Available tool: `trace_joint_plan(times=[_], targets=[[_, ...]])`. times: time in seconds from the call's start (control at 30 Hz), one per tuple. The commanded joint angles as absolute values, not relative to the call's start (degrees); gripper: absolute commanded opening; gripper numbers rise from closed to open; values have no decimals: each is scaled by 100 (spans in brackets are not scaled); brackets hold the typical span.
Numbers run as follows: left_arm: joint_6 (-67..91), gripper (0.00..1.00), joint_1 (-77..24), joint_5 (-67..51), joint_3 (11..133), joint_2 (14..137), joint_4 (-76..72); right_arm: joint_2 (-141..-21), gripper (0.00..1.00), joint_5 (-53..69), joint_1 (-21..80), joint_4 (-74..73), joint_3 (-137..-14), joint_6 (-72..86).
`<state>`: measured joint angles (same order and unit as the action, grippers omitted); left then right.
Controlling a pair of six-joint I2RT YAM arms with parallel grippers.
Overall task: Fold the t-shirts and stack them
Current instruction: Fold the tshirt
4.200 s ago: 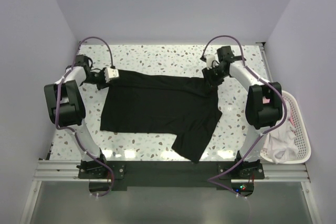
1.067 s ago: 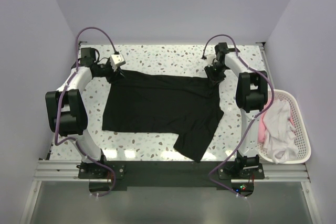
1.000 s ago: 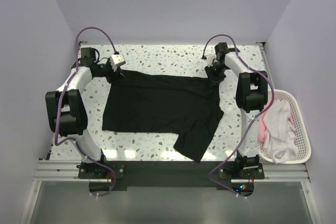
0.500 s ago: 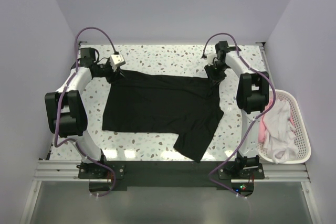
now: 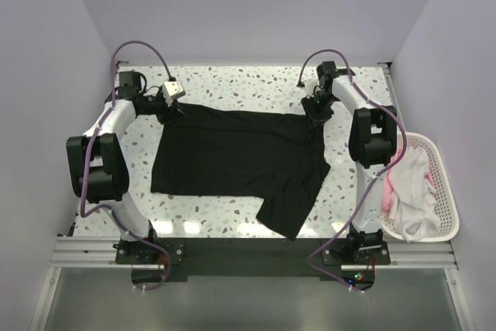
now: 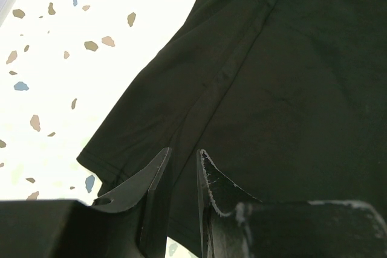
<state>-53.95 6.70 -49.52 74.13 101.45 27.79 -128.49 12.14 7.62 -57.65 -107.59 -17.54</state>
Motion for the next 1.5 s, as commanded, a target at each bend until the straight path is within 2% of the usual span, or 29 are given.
trace_joint_plan(times=[0.0,0.1,0.17,0.33,0.63,0.9,1.17,1.23,1.3,1.37,1.47], targets=[[-5291,27,677,-5159,7392,9940,2584,-12472,31,1309,809,-5898,-10916,-1705],[-5256,27,686,-5168,7383,9958,2566,-12419,30,1292,809,-5880,-10907,-1688],[-5230,27,677,-5177,7383,9967,2549,-12419,24,1301,809,-5889,-10907,-1714],[-5133,27,668,-5168,7435,9967,2513,-12419,0,1494,817,-5950,-10898,-1775],[-4764,27,685,-5071,7409,9940,2584,-11804,0,2619,1045,-6301,-10188,-3081],[-4237,30,677,-4931,7532,10063,2725,-11146,0,2207,1730,-6373,-8941,-4594],[-4166,30,738,-4896,7287,9940,2655,-10802,0,1873,1969,-6232,-8332,-5501],[-4140,31,765,-4887,7242,9932,2654,-10758,16,1785,2021,-6240,-8288,-5677],[-4079,31,782,-4878,7207,9940,2628,-10775,39,1793,2021,-6380,-8393,-5687],[-3938,31,773,-4808,7251,9984,2636,-10863,47,1898,1995,-6512,-8735,-5450],[-3789,32,800,-4650,7347,10081,2672,-11108,49,2380,1890,-6811,-9429,-4889]])
